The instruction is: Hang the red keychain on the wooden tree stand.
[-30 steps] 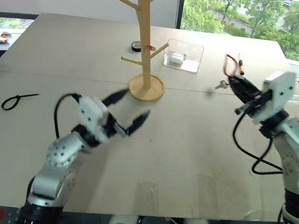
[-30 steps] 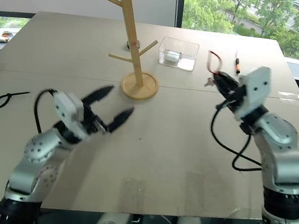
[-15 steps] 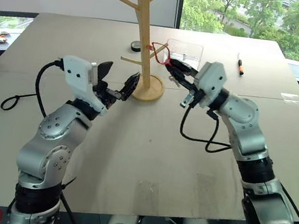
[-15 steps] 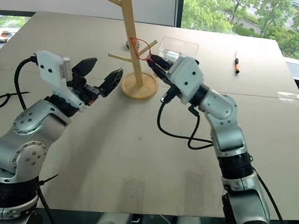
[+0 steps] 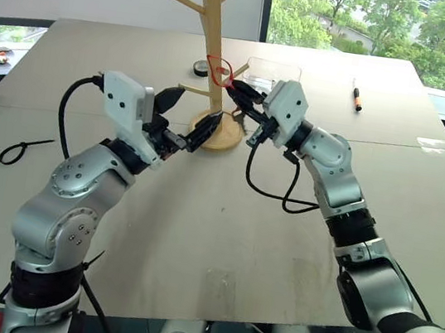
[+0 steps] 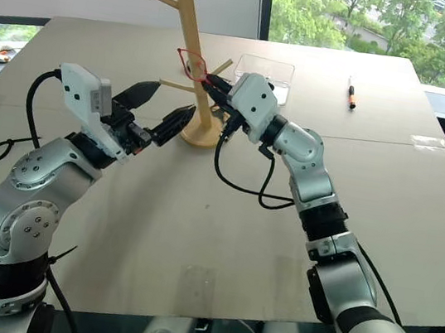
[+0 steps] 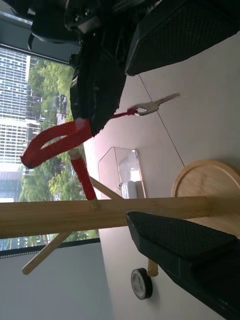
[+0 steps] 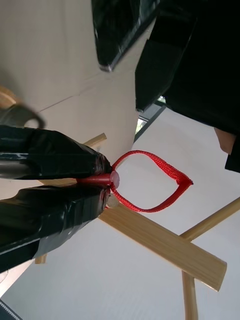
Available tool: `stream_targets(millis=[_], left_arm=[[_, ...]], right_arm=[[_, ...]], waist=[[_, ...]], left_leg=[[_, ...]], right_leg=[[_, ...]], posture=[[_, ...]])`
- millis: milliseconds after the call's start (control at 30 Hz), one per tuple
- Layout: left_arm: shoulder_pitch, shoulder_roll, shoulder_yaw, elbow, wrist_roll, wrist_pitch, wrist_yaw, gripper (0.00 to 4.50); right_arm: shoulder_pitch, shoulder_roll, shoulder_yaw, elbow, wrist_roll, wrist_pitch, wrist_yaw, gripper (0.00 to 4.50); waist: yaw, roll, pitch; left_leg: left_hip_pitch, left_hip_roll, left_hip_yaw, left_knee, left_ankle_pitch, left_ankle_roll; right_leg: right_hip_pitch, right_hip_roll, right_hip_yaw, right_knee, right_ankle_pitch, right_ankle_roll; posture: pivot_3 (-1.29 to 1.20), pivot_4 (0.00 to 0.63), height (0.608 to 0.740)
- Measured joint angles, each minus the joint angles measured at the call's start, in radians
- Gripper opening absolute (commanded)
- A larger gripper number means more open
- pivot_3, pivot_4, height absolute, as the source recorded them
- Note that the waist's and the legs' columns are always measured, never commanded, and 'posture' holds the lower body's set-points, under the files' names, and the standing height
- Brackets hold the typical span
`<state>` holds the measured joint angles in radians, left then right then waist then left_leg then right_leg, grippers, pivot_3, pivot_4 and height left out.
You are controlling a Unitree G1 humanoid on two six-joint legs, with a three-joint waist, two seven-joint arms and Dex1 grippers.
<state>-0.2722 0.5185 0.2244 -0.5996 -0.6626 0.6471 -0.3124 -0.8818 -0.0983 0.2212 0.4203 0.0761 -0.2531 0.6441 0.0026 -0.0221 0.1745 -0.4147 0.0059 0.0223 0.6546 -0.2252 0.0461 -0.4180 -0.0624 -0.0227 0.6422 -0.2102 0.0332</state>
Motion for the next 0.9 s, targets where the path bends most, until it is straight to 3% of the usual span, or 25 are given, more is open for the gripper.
stream_targets(millis=[433,867,900], left_arm=[[-0.013,0.001,-0.001,0.000,-0.006,0.005,-0.009,4.50],[-0.023,0.001,-0.001,-0.012,-0.009,0.023,-0.006,4.50],[-0.025,0.001,-0.001,-0.012,-0.009,0.024,-0.006,4.50]], right_arm=[[-0.066,0.038,-0.044,0.215,-0.004,-0.059,-0.025,0.06],[-0.066,0.076,-0.043,0.226,-0.007,-0.059,-0.013,0.06],[-0.066,0.077,-0.043,0.227,-0.007,-0.058,-0.016,0.41]], waist=[[-0.016,0.000,0.000],[-0.016,0.000,0.000],[-0.016,0.000,0.000]], left_leg=[[0.000,0.000,0.000,-0.002,0.000,0.000],[0.000,0.000,0.000,-0.002,0.000,0.000],[0.000,0.000,0.000,-0.002,0.000,0.000]], right_leg=[[0.000,0.000,0.001,0.000,0.000,0.000],[-0.001,-0.001,0.000,0.000,0.000,0.000],[-0.001,-0.001,0.000,0.000,0.000,0.000]], posture=[[0.00,0.150,0.740],[0.00,0.150,0.740],[0.00,0.150,0.740]])
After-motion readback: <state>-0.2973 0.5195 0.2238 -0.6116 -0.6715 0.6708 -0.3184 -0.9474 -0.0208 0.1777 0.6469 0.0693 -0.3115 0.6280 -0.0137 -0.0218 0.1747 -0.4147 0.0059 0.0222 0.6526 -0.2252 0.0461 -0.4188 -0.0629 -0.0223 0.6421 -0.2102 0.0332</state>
